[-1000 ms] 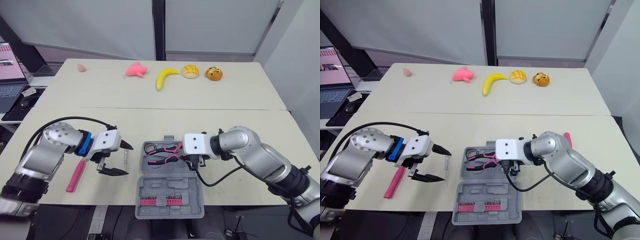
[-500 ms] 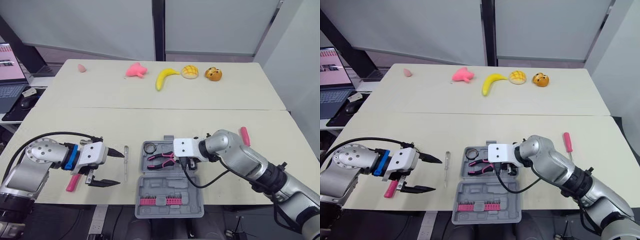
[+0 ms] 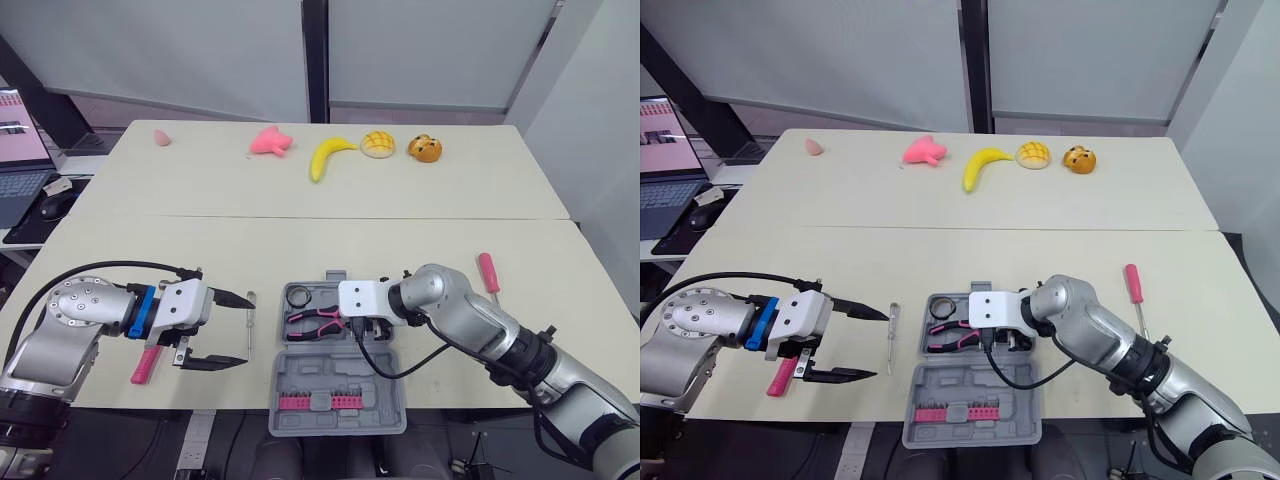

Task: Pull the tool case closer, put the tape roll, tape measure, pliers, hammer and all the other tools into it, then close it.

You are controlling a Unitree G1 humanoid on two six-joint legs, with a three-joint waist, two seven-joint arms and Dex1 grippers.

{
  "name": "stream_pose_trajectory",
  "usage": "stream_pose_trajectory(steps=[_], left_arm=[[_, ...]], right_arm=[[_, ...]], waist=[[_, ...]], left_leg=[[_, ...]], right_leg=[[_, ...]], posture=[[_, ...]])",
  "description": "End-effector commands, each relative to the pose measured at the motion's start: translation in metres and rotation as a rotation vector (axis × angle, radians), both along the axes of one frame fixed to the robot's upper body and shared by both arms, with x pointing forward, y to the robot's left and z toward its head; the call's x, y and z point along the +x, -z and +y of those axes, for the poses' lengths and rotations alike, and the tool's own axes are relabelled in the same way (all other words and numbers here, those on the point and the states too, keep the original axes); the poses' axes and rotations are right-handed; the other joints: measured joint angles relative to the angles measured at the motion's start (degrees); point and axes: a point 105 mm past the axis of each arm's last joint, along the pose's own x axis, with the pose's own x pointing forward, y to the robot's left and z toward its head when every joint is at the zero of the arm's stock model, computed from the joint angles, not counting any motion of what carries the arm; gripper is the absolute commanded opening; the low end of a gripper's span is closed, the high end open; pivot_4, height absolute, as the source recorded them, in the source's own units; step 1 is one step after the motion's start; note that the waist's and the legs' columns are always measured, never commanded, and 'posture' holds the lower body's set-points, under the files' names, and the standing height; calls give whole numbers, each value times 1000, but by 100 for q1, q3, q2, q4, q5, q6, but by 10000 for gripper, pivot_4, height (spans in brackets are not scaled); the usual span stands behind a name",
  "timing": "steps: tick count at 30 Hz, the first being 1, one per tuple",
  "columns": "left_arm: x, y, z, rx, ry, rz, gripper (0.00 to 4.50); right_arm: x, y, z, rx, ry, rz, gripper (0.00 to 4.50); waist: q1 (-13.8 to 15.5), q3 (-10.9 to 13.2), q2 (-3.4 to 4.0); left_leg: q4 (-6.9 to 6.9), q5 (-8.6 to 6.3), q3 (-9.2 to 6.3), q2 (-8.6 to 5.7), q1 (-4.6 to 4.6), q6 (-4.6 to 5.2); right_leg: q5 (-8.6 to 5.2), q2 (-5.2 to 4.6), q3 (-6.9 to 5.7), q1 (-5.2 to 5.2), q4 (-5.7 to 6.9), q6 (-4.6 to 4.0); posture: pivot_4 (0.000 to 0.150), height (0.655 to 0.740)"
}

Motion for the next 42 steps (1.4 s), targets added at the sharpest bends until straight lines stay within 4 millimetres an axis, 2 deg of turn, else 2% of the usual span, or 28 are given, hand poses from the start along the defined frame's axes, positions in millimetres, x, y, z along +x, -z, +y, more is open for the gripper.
stream_pose_trajectory(steps=[1, 16, 17, 19, 22, 27, 31, 36, 42], left_arm=[[2, -6, -4, -13, 14, -44, 45000], [6, -2, -12, -8, 22, -67, 45000], [6, -2, -12, -8, 21, -68, 45000], [7, -3, -13, -12, 19, -78, 45000], [10, -6, -15, -23, 12, -92, 45000], [11, -8, -16, -38, -8, -89, 45000], [11, -8, -15, -40, -22, -85, 45000], [9, -6, -12, -41, -38, -72, 45000], [9, -4, -9, -40, -52, -68, 45000]], right_arm=[[1, -6, 5, 28, -8, -23, 12801], [4, 0, 9, 29, -10, -12, 12801], [4, 0, 9, 27, -15, -14, 19932], [5, -3, 9, 33, -22, -21, 23301], [5, -19, 11, 72, -49, -34, 29538], [2, -47, 26, 209, -110, -42, 29538], [4, -47, 35, 258, -99, -28, 22615], [9, -35, 40, 261, -72, -21, 11812], [14, -16, 44, 235, -49, -11, 1393]], waist=[[0, 0, 0], [-2, 0, 0], [-2, 0, 0], [-2, 0, 0], [-2, 0, 0], [-19, 0, 0], [-17, 0, 0], [-15, 0, 0], [-15, 0, 0]], left_leg=[[0, 0, 0, 0, 0, 0], [0, 0, 0, 0, 3, 0], [0, 0, 0, 0, 3, 0], [0, 0, 0, 0, 4, 0], [0, 0, 0, 0, 3, 0], [0, 0, -1, 0, 5, 0], [-2, 0, -2, 1, 9, 0], [0, 0, -1, 0, 9, 0], [-1, 0, -1, 0, 10, 0]], right_leg=[[0, 0, 0, 0, 0, 0], [0, 1, 1, 0, 5, -1], [0, 1, 0, 0, 5, -1], [-1, 1, 1, 0, 6, -1], [0, 1, 0, 0, 6, -1], [0, 1, 1, 0, 8, -1], [-3, 2, 0, 0, 17, -5], [-3, 1, 1, 0, 18, -6], [-4, 2, 1, 0, 19, -7]], posture=[[1500, 7255], [1500, 7255], [1500, 7255], [1500, 7255], [1500, 7255], [1500, 7255], [1500, 7255], [1500, 7255], [1500, 7255]])
